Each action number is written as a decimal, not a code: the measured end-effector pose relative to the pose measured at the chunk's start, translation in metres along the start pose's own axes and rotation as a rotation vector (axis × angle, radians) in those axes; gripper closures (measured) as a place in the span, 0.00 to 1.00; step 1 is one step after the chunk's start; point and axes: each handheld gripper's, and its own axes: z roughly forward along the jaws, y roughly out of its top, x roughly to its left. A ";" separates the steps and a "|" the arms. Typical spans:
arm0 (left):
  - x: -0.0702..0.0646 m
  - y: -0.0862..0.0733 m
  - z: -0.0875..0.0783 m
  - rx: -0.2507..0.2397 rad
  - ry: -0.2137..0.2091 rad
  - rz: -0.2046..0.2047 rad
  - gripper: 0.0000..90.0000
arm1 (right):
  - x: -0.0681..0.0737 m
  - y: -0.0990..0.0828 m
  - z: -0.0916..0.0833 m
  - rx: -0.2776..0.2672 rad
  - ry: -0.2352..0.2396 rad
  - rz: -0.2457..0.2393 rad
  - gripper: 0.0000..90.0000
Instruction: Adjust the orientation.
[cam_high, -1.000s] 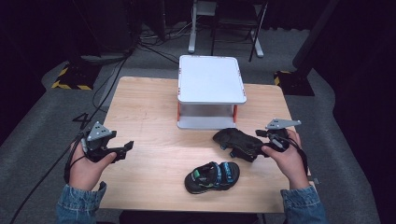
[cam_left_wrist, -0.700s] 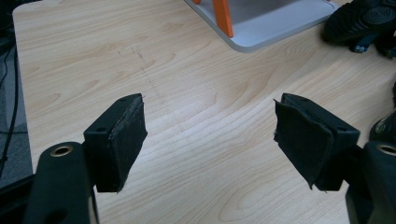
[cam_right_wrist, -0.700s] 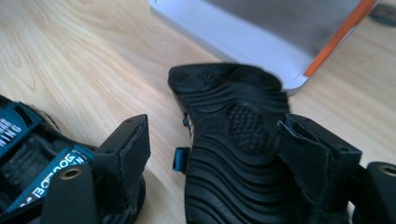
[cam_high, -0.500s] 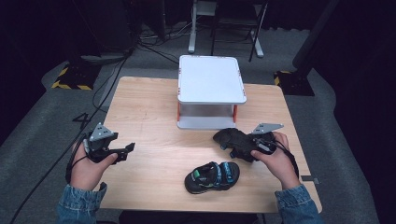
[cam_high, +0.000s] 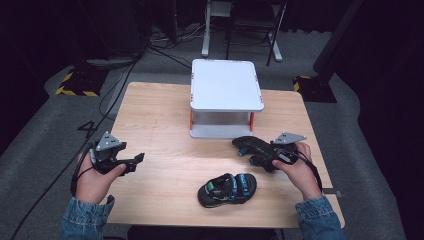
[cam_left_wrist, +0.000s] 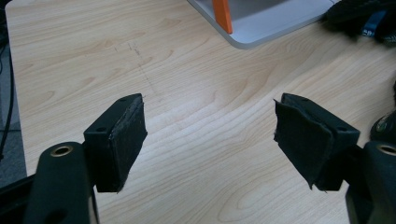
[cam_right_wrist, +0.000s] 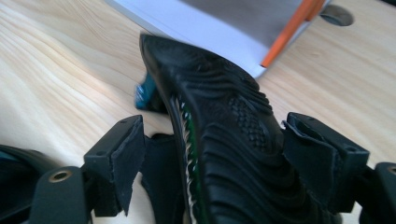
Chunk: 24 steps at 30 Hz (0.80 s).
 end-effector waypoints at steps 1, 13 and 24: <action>0.000 0.000 0.000 0.001 -0.001 0.003 0.28 | 0.001 -0.001 0.002 0.009 -0.022 -0.022 0.24; 0.002 -0.003 0.000 0.009 -0.001 -0.002 0.28 | -0.011 -0.007 0.003 0.021 -0.038 -0.017 0.41; 0.001 -0.001 0.001 0.004 -0.006 0.002 0.29 | -0.001 0.000 -0.004 0.070 0.027 -0.018 0.44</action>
